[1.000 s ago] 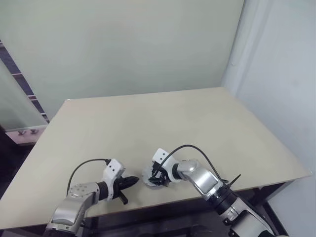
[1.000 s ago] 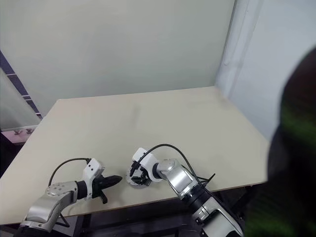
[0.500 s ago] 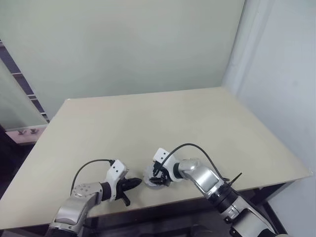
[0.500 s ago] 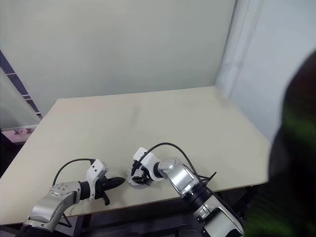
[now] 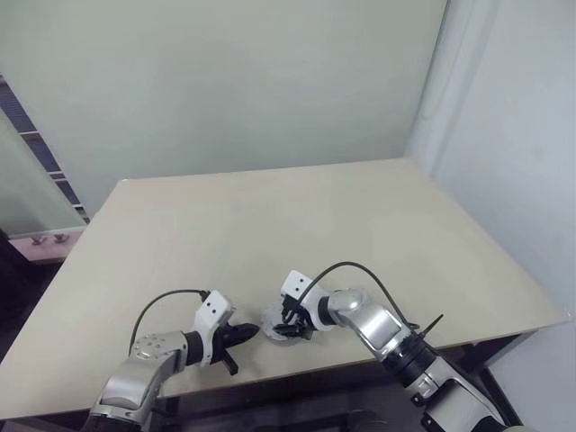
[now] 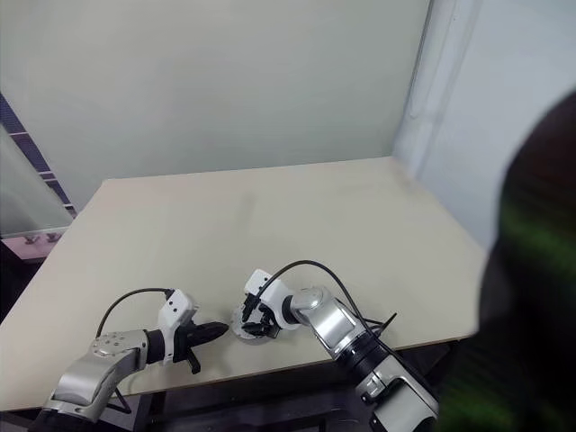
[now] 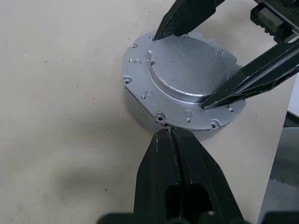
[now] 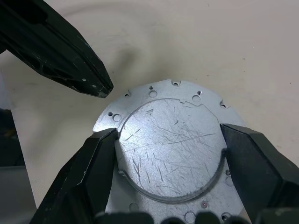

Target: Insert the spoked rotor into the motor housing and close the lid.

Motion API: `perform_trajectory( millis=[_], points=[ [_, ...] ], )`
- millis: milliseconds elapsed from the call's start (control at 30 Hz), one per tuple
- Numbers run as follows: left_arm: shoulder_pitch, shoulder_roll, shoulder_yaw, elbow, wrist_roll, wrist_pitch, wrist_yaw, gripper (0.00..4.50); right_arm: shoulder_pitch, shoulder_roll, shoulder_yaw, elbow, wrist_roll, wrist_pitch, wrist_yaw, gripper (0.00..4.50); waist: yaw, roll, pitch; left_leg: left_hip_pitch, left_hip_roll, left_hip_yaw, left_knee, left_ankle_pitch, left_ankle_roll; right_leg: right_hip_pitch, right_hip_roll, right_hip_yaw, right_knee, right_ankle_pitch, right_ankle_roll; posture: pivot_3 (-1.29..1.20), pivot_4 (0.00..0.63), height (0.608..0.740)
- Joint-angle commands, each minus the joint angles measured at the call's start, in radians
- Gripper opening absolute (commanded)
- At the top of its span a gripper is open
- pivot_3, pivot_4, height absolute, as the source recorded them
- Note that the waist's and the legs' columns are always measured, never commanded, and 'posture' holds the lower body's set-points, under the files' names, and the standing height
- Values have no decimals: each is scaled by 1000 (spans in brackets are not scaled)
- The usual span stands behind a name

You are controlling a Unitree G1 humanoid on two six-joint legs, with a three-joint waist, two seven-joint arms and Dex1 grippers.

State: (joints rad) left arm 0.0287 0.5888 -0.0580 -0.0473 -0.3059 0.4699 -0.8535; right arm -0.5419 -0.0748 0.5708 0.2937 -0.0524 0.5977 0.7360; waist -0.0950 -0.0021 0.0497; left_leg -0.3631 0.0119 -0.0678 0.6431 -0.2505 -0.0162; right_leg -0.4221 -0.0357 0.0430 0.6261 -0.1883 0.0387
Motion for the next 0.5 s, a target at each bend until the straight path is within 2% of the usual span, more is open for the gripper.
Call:
perform_trajectory(
  millis=[33,500],
  points=[
    [-18,7,5,-41,-3,-3,-4,0,8,-24,16,54,-19,13,21,3300,0,0,0,0,0,0,0,0,0,0,0,0,0,0,0,0,0,740],
    [1,29,-3,-55,-2,0,-21,0,-10,-28,-1,93,-27,-18,54,3300,0,0,0,0,0,0,0,0,0,1,0,0,0,0,0,0,0,740]
  ],
)
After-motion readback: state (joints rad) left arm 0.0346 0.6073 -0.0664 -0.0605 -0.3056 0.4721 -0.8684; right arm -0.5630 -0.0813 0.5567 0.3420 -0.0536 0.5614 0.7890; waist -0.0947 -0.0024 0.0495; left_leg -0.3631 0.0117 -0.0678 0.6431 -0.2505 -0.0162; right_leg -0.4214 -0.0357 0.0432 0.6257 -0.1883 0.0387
